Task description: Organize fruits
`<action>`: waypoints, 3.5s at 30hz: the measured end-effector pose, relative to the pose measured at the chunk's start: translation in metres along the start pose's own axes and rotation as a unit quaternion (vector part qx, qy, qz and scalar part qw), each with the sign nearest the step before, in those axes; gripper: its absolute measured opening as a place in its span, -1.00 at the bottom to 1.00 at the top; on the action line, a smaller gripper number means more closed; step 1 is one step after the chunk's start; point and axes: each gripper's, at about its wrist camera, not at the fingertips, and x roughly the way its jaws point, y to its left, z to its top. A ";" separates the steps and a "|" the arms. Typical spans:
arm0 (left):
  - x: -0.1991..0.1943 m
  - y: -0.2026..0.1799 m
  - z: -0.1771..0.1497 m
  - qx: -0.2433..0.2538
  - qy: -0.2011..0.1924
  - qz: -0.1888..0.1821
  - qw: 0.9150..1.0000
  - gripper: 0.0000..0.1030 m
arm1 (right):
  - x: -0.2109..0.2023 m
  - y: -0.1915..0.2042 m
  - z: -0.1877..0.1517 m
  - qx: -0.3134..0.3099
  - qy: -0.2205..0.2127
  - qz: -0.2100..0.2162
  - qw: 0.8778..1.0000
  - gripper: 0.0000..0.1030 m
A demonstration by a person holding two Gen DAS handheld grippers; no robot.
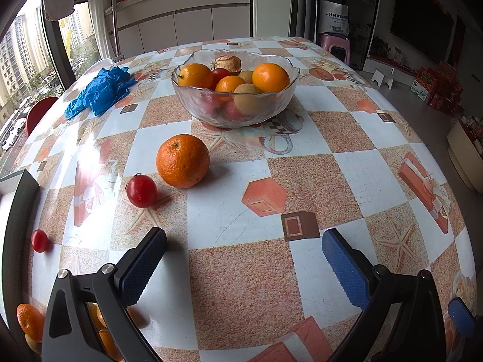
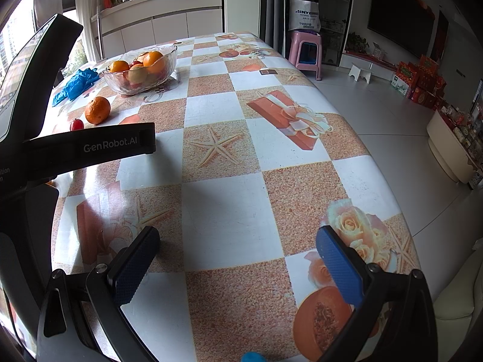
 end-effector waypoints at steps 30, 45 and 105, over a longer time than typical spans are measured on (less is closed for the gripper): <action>0.002 -0.001 0.001 0.000 0.000 0.000 1.000 1.00 | 0.000 0.000 0.000 0.000 0.000 0.000 1.000 1.00; 0.010 -0.003 0.004 0.003 0.001 0.001 1.000 1.00 | -0.009 -0.008 0.001 0.009 0.010 0.032 0.999 1.00; -0.082 0.171 -0.109 0.017 0.029 -0.015 0.999 -0.42 | -0.039 0.142 -0.009 -0.102 0.045 0.226 0.968 -0.54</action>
